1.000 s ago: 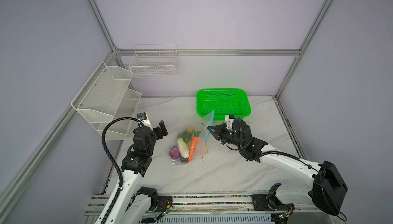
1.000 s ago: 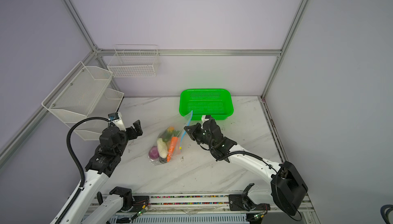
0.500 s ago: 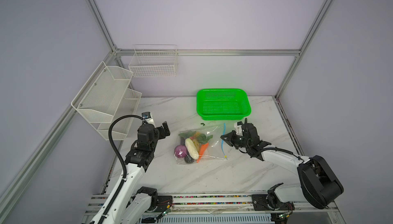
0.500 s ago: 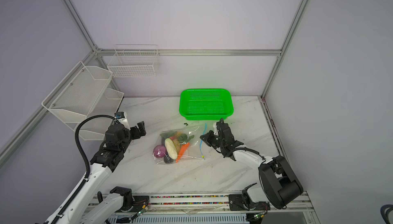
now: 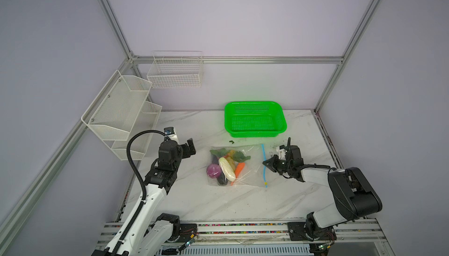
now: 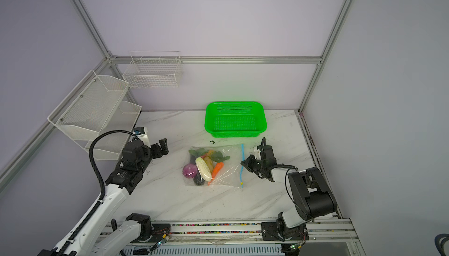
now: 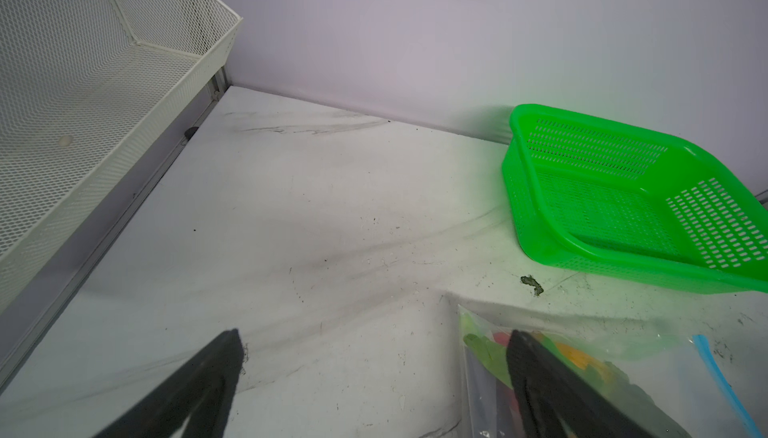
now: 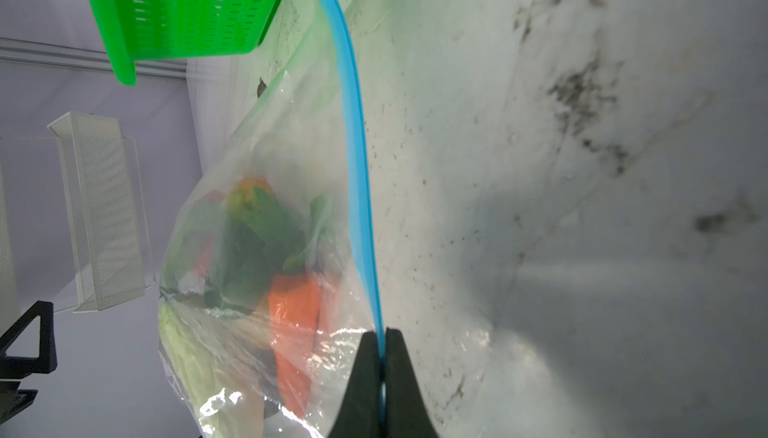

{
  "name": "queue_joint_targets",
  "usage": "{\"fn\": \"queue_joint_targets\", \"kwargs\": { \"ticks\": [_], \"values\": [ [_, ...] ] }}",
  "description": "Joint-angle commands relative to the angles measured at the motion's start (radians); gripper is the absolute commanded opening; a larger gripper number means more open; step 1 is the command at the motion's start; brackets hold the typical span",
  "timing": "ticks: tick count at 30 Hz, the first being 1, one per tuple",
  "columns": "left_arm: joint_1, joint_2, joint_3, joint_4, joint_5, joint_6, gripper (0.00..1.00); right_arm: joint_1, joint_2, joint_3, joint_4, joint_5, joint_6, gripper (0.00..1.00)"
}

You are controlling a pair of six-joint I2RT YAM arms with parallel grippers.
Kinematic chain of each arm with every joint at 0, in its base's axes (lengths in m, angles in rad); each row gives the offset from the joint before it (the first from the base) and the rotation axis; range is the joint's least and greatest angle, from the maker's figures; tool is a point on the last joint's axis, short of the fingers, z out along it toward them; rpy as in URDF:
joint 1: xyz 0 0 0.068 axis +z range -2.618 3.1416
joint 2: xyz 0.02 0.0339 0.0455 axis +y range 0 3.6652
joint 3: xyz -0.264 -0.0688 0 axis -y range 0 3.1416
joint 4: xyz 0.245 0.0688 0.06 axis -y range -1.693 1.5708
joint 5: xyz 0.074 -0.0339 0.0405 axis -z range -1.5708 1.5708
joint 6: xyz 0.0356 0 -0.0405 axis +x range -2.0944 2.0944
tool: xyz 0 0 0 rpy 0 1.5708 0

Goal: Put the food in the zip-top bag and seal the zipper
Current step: 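Lower the bag onto the table with the right gripper, then open the right gripper and release the blue zipper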

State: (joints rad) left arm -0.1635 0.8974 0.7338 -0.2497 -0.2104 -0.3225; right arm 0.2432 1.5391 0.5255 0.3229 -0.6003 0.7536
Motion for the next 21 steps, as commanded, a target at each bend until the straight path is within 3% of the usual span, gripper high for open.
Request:
{"fn": "queue_joint_targets", "kwargs": {
  "ticks": [1,6,17,21],
  "values": [
    [0.01,-0.002,0.041,0.04,0.019,-0.004,1.0,-0.024,0.053,0.005,0.028,-0.035,-0.061,0.0],
    [0.008,0.0,0.035,0.045,0.032,0.003,1.0,-0.047,0.122,0.032,0.03,-0.1,-0.117,0.0],
    [0.009,0.017,0.031,0.062,0.049,0.006,1.0,-0.115,0.02,0.048,-0.039,-0.139,-0.158,0.32],
    [0.009,0.02,0.028,0.068,0.055,0.006,1.0,-0.152,-0.052,0.066,-0.136,-0.085,-0.215,0.35]
  ]
}}
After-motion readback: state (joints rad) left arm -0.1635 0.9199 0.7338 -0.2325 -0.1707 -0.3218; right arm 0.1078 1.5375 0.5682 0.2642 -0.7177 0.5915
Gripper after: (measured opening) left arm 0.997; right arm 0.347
